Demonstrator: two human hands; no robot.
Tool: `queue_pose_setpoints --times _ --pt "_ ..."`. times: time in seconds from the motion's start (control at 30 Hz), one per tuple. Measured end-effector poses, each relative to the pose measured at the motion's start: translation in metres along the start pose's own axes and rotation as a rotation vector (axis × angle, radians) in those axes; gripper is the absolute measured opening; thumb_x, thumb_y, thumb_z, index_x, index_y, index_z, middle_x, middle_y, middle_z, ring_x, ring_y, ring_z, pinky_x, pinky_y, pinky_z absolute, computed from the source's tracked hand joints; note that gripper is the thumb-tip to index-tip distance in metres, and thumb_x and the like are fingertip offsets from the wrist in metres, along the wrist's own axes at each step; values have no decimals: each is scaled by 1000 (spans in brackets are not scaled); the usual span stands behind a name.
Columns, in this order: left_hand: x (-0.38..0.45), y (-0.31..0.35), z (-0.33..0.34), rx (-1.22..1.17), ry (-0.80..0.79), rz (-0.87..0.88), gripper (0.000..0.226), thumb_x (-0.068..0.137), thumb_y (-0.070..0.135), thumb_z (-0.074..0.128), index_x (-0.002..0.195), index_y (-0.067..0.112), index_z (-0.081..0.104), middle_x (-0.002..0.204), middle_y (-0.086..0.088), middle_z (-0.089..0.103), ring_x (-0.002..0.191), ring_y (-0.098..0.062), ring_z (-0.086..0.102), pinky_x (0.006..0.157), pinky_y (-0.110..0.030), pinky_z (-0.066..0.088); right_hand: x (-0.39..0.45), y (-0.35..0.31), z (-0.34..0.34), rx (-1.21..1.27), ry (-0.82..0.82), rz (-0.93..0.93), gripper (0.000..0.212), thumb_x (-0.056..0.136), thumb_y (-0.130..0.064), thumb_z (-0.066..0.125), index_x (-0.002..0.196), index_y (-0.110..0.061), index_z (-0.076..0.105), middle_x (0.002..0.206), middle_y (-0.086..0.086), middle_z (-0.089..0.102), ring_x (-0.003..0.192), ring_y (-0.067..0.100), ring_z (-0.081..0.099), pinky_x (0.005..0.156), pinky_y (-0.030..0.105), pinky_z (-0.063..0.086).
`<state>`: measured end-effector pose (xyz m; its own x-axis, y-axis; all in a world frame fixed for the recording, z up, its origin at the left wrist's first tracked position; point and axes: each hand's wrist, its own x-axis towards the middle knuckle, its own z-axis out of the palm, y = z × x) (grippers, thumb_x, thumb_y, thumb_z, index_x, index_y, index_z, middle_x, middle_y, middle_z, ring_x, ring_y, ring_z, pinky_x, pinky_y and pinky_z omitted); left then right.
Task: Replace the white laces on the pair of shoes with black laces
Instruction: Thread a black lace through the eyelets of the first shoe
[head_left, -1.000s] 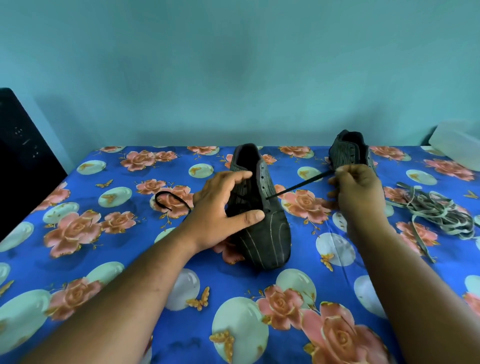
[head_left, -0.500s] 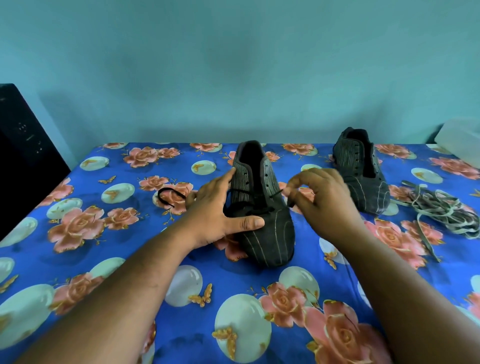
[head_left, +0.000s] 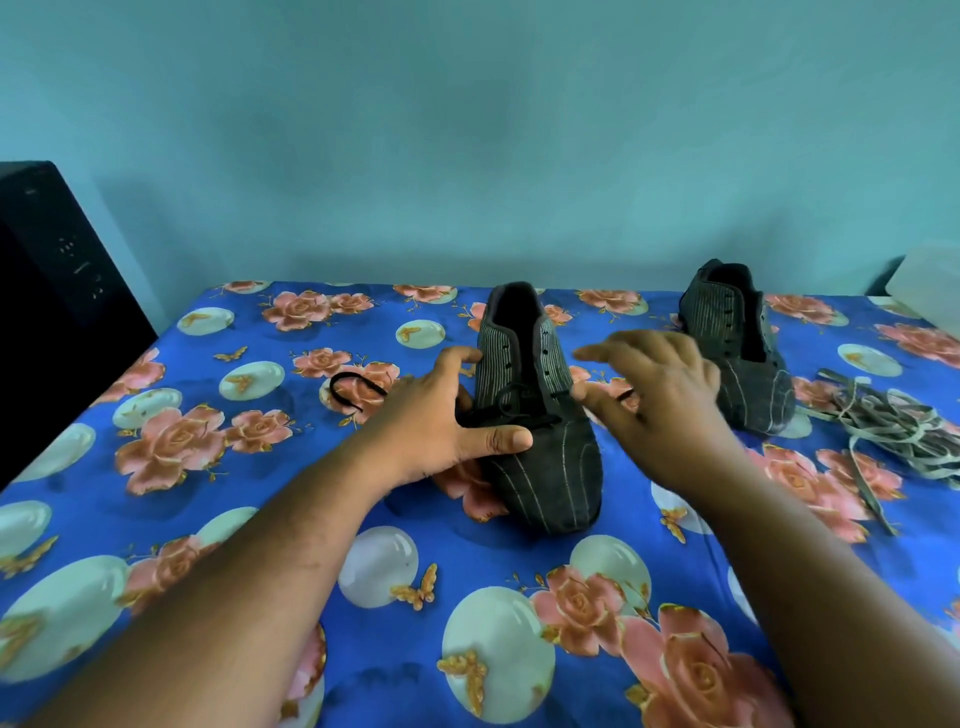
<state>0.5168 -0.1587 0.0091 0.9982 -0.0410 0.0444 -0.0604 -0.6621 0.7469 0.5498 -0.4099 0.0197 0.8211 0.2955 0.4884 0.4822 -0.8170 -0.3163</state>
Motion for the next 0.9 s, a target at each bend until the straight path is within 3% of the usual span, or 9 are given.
queue_pose_setpoints --times 0.1,0.23,0.37,0.47,0.53,0.67,0.8,0.9 --pt "-3 2 -1 -47 3 -14 99 45 86 79 126 46 40 86 5 67 80 -19 69 77 -49 60 -4 -5 7 54 -24 -78 24 94 -55 58 110 -41 69 116 -19 60 122 17 40 94 36 21" --pt "-8 12 -1 8 -18 -11 90 56 78 80 127 41 38 87 2 68 58 -20 72 64 -40 60 -1 2 5 87 47 -22 6 95 -40 66 94 -35 68 103 -23 57 119 19 42 91 36 22" --pt "-10 13 -1 65 -31 13 86 59 81 74 125 42 34 88 5 70 51 -14 70 78 -42 57 5 22 -6 30 144 210 14 96 -39 62 99 -27 69 110 -8 66 121 28 44 95 47 32" --pt "-6 8 0 202 45 62 86 52 93 63 118 44 37 81 18 66 64 -3 67 93 -45 50 6 38 -16 -74 203 423 19 98 -37 61 105 -22 69 119 5 66 122 34 42 96 51 30" --pt "-5 5 0 189 75 86 79 53 92 67 110 44 43 87 21 59 73 -1 63 90 -46 51 6 39 -17 -104 195 455 20 99 -37 61 107 -22 70 121 6 64 123 35 41 96 51 29" --pt "-3 0 1 -68 33 150 55 69 75 75 98 32 59 98 7 58 84 -7 56 77 -35 52 4 25 -9 -68 133 281 20 97 -38 63 115 -31 68 131 -1 58 129 30 38 101 49 27" --pt "3 -8 4 -189 52 211 21 88 49 74 88 29 67 93 5 66 89 -15 62 80 -31 49 0 8 1 9 -4 -18 33 96 -54 52 123 -41 66 129 -11 58 128 24 40 98 44 25" --pt "6 -11 5 -186 52 211 10 92 36 73 87 29 69 94 5 64 90 -10 62 82 -29 46 -3 3 8 24 -12 -91 24 98 -49 56 115 -40 70 120 -15 62 124 21 43 97 40 23"
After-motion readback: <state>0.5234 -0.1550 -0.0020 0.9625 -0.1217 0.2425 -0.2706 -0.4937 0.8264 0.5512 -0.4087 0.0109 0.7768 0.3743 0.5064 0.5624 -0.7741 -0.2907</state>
